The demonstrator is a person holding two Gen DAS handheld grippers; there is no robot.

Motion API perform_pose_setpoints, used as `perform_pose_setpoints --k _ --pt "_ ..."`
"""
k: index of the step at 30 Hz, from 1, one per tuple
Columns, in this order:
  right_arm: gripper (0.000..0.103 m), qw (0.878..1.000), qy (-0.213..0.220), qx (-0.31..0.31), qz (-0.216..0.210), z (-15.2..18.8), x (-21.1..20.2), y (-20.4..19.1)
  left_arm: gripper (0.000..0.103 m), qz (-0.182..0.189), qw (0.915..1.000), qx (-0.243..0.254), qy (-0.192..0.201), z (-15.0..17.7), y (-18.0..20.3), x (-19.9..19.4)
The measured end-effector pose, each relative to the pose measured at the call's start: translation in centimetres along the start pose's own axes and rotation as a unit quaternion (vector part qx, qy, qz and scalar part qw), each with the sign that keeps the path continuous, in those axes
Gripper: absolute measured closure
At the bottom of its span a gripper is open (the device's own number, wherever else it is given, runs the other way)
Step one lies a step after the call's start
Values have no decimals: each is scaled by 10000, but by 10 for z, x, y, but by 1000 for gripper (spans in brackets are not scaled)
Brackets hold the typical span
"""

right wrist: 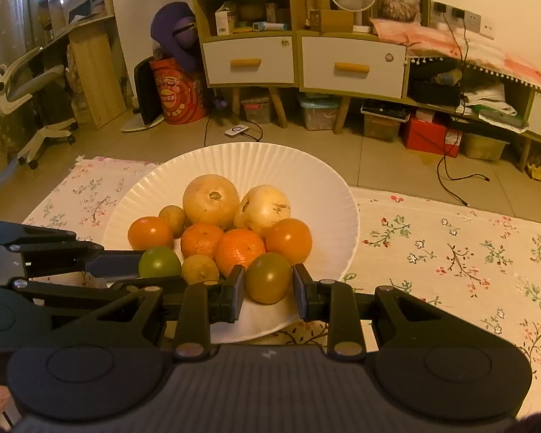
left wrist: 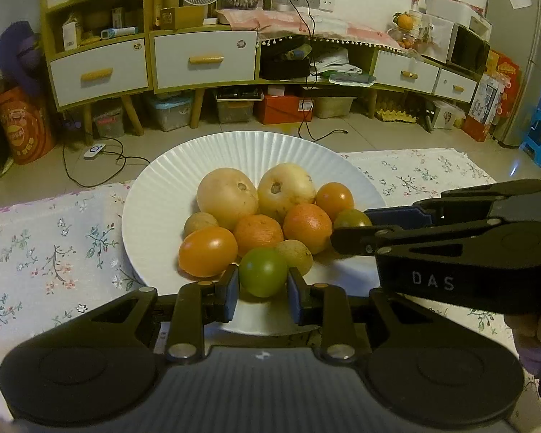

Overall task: Organize fruits
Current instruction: 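Carry both held fruits over the white plate, then lower both fruits onto the plate and open both grippers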

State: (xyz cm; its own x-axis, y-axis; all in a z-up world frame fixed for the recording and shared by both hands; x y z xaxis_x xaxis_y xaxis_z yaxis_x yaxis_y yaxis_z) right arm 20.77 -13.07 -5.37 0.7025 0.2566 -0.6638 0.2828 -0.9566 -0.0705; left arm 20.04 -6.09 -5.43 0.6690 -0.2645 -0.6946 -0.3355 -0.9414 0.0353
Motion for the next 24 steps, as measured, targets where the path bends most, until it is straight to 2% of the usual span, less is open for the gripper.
perform_pose_setpoints --k 7,11,13,15,19,24 --pt "75 10000 -6 -19 13 0 -1 -1 85 71 10000 -49 34 0 -3 -1" --pt "63 10000 12 17 77 -2 -4 1 80 104 9999 -87 20 0 -5 -3" --pt "57 9999 44 75 100 -3 -7 3 72 105 9999 -92 24 0 -7 -5" --pt "43 9998 75 152 110 -4 -11 5 61 50 9999 -89 48 0 -8 -9" --pt "42 9997 137 158 160 -7 -20 5 58 73 9999 -110 98 0 -8 -17" --pt "33 9994 212 166 227 -10 -32 4 49 42 9999 -33 132 0 -7 -30"
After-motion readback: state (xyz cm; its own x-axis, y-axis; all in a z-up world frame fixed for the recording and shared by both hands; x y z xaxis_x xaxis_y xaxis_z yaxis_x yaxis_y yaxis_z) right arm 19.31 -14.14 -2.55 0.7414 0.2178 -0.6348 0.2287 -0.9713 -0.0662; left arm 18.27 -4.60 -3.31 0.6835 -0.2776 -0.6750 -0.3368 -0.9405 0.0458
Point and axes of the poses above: each gripper's, at about its wrist camera, not at the fingertips, and x roughly the way its jaws point, y to its right, z to its underside, the point moved 6 cm from there along x, roughly the way its jaws point, and after that the axes turned 2 degrees about -z, right-handed, at the moved point
